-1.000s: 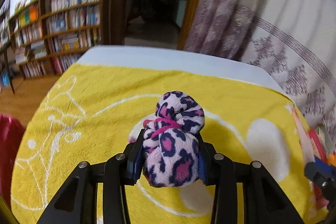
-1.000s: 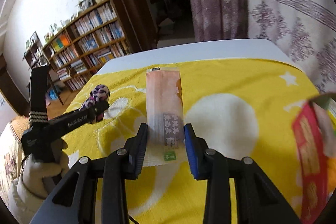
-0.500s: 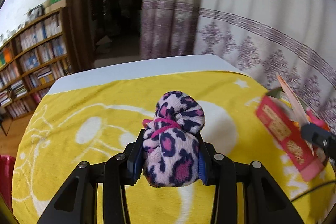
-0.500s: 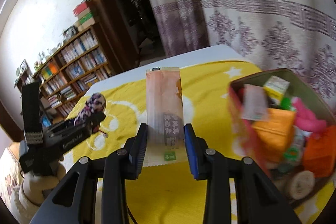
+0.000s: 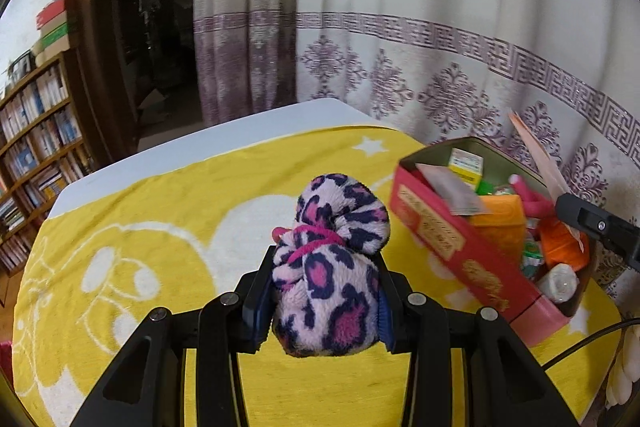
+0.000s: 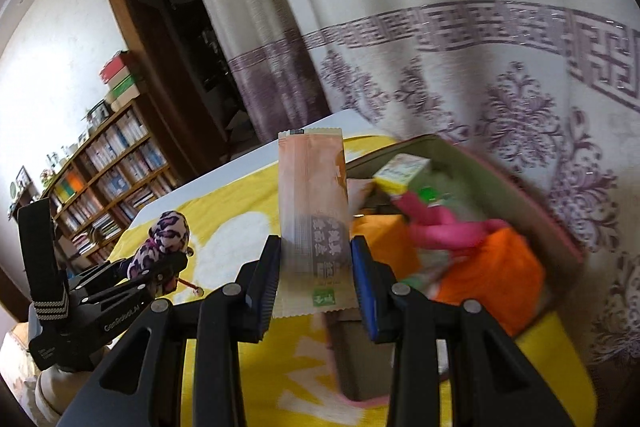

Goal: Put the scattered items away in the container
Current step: 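Carry the pouch with the left tool while the right tool carries the sachet to the tin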

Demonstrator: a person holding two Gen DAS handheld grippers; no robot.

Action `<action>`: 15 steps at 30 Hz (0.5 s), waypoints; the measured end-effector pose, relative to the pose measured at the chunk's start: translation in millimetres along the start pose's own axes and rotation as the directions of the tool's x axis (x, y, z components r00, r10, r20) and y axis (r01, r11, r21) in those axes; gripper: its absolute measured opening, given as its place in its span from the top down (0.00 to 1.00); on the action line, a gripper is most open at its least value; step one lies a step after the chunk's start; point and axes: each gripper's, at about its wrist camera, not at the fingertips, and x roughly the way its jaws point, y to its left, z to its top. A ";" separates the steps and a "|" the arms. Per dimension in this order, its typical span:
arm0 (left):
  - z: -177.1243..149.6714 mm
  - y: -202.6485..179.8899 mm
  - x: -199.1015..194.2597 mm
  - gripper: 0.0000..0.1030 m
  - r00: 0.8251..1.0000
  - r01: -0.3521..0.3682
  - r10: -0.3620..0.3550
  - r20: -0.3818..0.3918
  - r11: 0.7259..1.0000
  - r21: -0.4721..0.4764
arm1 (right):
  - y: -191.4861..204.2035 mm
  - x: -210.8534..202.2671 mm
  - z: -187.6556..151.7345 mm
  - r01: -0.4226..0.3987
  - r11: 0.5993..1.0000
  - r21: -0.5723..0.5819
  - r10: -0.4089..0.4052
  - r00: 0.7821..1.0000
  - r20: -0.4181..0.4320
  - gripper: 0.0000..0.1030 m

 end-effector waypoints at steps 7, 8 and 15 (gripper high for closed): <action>7.7 -24.8 3.8 0.59 0.998 0.059 -0.058 -0.014 0.998 0.022 | -26.4 -18.3 6.3 0.046 0.999 -0.002 -0.046 0.999 0.028 0.63; 9.6 -29.9 4.9 0.59 0.997 0.075 -0.074 -0.018 0.997 0.025 | -29.2 -20.5 6.2 0.054 0.999 -0.004 -0.054 0.998 0.029 0.63; 21.7 -60.0 8.9 0.59 0.986 0.165 -0.164 -0.039 0.985 0.042 | -47.6 -25.3 4.0 0.077 0.997 0.001 -0.077 0.997 0.017 0.63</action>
